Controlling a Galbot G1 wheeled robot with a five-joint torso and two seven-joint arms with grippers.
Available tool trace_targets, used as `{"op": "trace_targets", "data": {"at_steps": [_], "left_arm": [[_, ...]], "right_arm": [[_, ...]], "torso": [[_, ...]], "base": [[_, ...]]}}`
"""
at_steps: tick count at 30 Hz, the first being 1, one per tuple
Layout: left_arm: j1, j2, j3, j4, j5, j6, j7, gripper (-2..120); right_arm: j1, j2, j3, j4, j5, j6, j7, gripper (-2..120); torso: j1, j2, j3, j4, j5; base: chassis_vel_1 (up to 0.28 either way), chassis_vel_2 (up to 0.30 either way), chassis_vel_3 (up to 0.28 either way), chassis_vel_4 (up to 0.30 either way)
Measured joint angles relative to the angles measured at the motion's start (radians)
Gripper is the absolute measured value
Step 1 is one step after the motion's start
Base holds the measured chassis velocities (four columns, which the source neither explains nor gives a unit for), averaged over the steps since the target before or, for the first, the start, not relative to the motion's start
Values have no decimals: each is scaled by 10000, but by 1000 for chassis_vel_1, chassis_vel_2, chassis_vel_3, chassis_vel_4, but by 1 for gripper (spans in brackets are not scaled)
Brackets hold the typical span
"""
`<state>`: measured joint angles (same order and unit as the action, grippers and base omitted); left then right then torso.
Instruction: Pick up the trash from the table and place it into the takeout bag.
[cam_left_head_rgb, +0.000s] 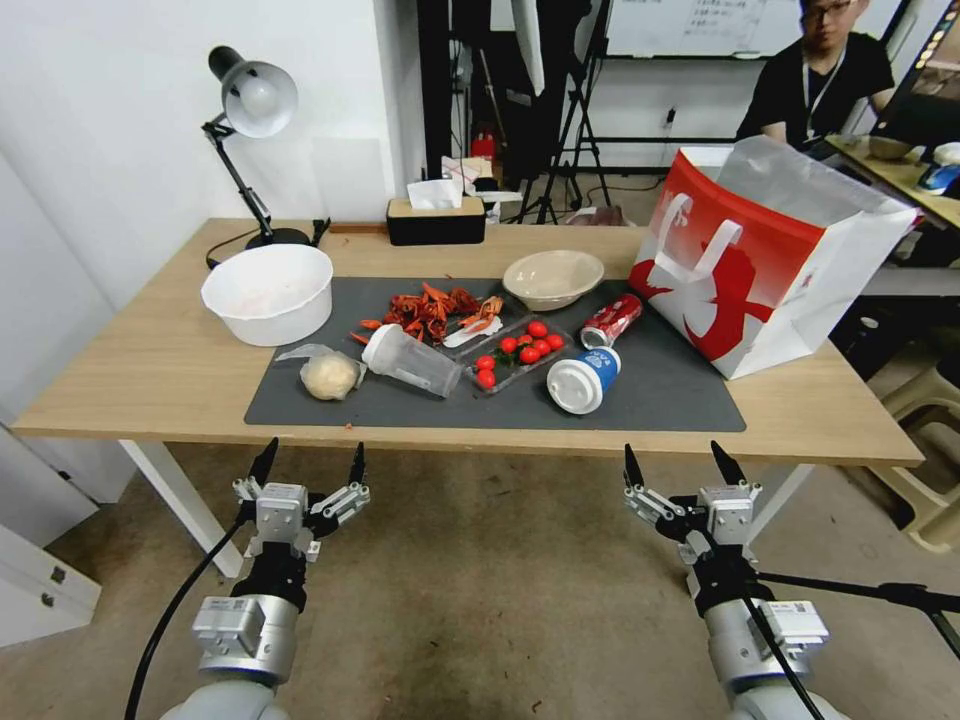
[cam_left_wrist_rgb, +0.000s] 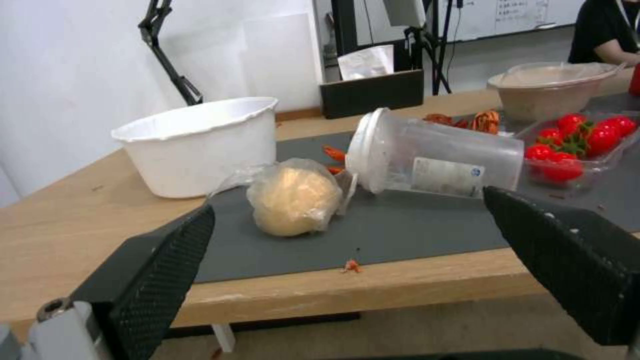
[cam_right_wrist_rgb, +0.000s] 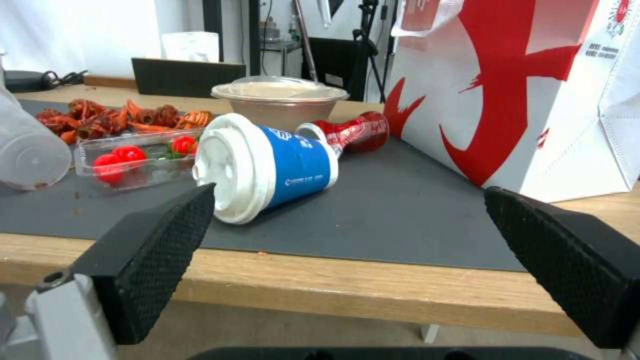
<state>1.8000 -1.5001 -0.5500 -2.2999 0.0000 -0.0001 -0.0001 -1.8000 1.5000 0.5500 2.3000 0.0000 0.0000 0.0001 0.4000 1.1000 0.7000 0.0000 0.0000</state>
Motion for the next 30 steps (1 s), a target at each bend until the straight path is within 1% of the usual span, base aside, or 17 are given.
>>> {"op": "trace_targets", "data": {"at_steps": [24,26,27,28,29,30], "left_arm": [[6,-3,7,-1,0,0,-13,100],[204,-166,361,-155,108,-93,-301,100],[454,-381,819,-364,265,-231,-636,100],[454,-381,819,-364,265,-231,-636,100],[739,-622,1301,-601,446,-391,-1040,100],[884,-750,1577,-720,537,-475,-1239,100]], "right_arm": [[0,-3,-3,2,5,-18,-13,100],[-13,-118,-219,141,151,-547,-524,100],[-31,-229,-491,292,296,-1057,-1064,100],[-31,-229,-491,292,296,-1057,-1064,100],[-41,-282,-570,364,368,-1321,-1303,100],[-55,-305,-593,401,404,-1420,-1384,100]], "torso": [[0,0,0,-1,0],[0,0,0,-5,-3],[2,0,0,3,3],[2,0,0,3,3],[1,0,0,4,3],[2,0,0,4,2]], "base": [[0,0,0,0],[0,0,0,0],[0,0,0,0],[0,0,0,0],[0,0,0,0],[0,0,0,0]]}}
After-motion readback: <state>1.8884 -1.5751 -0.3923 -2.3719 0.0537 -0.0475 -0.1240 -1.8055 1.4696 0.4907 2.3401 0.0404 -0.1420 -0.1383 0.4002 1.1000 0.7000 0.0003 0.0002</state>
